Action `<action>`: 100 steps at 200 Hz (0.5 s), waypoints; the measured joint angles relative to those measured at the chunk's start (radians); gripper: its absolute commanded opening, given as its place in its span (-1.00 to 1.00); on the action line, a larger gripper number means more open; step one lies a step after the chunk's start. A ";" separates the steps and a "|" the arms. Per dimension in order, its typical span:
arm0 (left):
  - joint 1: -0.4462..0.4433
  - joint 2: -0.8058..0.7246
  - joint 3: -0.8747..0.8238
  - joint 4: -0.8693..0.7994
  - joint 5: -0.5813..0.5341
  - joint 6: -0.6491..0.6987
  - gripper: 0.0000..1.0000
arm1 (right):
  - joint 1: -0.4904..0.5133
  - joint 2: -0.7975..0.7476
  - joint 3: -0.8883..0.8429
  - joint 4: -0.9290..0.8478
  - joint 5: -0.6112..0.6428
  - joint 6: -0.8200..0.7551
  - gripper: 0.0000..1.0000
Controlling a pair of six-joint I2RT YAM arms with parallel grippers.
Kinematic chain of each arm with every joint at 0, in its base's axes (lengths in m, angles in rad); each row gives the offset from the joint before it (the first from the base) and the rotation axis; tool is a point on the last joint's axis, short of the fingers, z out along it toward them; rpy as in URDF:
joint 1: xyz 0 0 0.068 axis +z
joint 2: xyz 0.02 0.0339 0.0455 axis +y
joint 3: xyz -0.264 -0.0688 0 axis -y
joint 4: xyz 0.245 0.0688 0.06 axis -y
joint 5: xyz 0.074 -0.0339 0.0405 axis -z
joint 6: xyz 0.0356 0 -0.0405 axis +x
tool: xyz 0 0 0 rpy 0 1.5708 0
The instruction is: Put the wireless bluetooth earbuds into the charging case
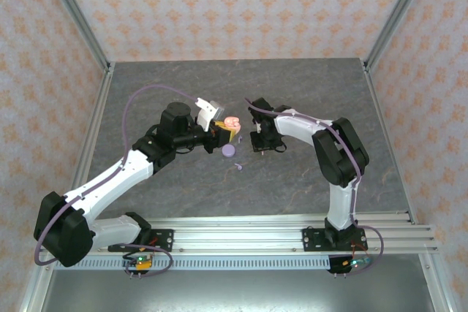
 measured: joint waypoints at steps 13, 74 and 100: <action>0.000 0.000 0.000 0.000 0.000 0.000 -0.60 | 0.000 0.000 0.000 0.000 0.000 0.000 -0.49; 0.000 0.004 -0.022 0.031 -0.022 -0.013 -0.60 | -0.003 -0.019 -0.026 0.029 -0.020 0.009 -0.50; 0.000 0.034 -0.024 0.044 -0.063 -0.030 -0.60 | -0.010 -0.042 -0.062 0.074 -0.085 0.029 -0.50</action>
